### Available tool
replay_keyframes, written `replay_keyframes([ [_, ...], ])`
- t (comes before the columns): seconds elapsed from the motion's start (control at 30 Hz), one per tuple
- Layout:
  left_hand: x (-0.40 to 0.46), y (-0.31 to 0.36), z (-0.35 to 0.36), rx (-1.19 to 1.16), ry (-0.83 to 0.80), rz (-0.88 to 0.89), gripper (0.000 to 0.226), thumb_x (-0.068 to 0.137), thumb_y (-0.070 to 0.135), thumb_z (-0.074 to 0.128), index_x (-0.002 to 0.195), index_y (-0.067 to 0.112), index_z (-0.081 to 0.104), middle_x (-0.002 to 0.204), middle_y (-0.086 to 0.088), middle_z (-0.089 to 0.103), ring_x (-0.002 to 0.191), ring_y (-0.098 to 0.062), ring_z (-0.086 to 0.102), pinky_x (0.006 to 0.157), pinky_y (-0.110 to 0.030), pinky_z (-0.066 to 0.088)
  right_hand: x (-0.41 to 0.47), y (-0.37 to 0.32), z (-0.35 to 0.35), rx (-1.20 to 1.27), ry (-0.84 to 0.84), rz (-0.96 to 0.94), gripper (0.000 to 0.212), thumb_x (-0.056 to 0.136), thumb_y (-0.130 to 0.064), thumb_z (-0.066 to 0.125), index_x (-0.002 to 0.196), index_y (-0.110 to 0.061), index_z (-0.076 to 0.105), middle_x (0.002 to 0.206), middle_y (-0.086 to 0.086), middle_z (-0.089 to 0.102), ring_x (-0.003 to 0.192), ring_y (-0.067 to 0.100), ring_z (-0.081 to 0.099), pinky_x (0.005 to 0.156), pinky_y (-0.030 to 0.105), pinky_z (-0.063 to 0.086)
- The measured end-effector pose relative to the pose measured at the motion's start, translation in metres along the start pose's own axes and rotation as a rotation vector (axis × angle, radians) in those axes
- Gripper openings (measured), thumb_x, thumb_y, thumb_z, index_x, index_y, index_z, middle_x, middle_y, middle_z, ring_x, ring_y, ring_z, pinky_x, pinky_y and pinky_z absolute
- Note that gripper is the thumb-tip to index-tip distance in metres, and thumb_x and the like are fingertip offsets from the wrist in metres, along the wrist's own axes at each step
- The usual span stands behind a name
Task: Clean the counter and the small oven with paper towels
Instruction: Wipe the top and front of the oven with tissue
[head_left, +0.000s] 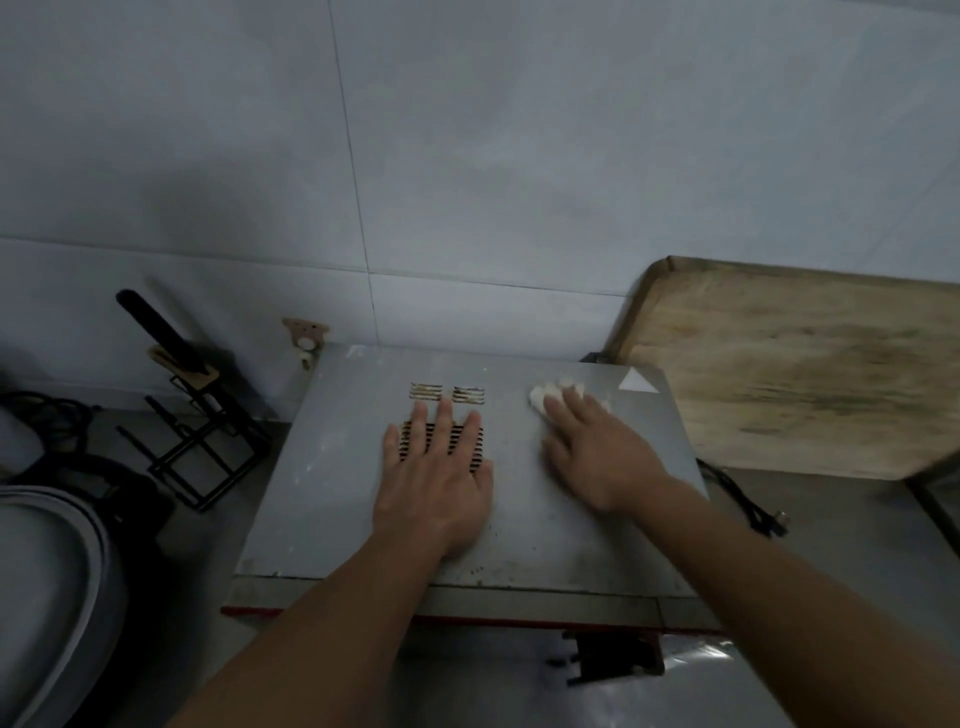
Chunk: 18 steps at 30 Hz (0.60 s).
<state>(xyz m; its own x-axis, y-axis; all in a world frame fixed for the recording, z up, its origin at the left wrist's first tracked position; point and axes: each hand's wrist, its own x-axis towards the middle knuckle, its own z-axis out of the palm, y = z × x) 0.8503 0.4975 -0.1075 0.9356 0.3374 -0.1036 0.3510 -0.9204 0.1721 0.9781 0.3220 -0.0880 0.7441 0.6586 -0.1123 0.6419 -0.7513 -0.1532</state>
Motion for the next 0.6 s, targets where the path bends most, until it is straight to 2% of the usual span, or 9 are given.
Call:
replay_keyframes([
  [0.13,0.000,0.000,0.002,-0.013,-0.003,0.013,0.065,0.100,0.056,0.011,0.158,0.036,-0.010,0.165,0.002,-0.022,0.151,-0.023,-0.023,0.121,-0.054,-0.009,0.069,0.002,-0.009,0.057,-0.059,0.092,0.058,0.102,-0.045,0.028,0.155,-0.025,0.019,0.162,0.009,0.018,0.149,0.028,0.016,0.120,0.043,0.014],
  [0.23,0.000,-0.001,0.002,-0.013,0.009,0.013,0.065,0.100,0.055,0.012,0.158,0.036,-0.009,0.166,0.002,-0.020,0.152,-0.023,-0.021,0.121,-0.054,-0.009,0.067,-0.005,-0.004,0.061,-0.026,0.103,0.061,0.101,-0.045,0.029,0.156,-0.024,0.016,0.163,0.010,0.016,0.150,0.028,0.013,0.121,0.043,0.013],
  [0.33,0.000,0.000,0.002,-0.007,0.010,0.010,0.065,0.100,0.055,0.012,0.158,0.037,-0.010,0.166,0.003,-0.020,0.152,-0.024,-0.022,0.121,-0.054,-0.009,0.028,-0.015,0.002,0.082,0.028,0.085,0.061,0.101,-0.045,0.030,0.157,-0.024,0.016,0.165,0.008,0.009,0.151,0.025,0.009,0.122,0.039,0.010],
  [0.5,0.001,0.002,0.000,-0.001,0.004,0.004,0.065,0.100,0.055,0.011,0.158,0.036,-0.010,0.165,0.003,-0.022,0.151,-0.024,-0.023,0.121,-0.053,-0.010,-0.077,-0.041,0.016,0.077,0.012,-0.017,0.069,0.093,-0.055,0.015,0.156,-0.027,0.020,0.165,0.003,0.011,0.151,0.022,0.011,0.121,0.033,0.010],
  [0.57,0.000,0.001,0.000,0.003,0.002,0.007,0.065,0.100,0.056,0.010,0.158,0.036,-0.012,0.165,0.003,-0.023,0.151,-0.024,-0.024,0.121,-0.053,-0.010,-0.116,-0.046,0.027,0.066,0.000,-0.017,0.067,0.093,-0.055,0.023,0.155,-0.030,0.024,0.163,0.000,0.015,0.150,0.021,0.016,0.118,0.033,0.016],
  [0.6,0.000,0.001,0.000,0.003,0.000,0.008,0.065,0.100,0.056,0.009,0.157,0.036,-0.012,0.165,0.003,-0.024,0.151,-0.024,-0.025,0.121,-0.053,-0.011,-0.132,-0.047,0.031,0.051,-0.006,-0.018,0.066,0.092,-0.055,0.030,0.153,-0.030,0.028,0.162,-0.001,0.021,0.147,0.021,0.024,0.115,0.036,0.024],
])
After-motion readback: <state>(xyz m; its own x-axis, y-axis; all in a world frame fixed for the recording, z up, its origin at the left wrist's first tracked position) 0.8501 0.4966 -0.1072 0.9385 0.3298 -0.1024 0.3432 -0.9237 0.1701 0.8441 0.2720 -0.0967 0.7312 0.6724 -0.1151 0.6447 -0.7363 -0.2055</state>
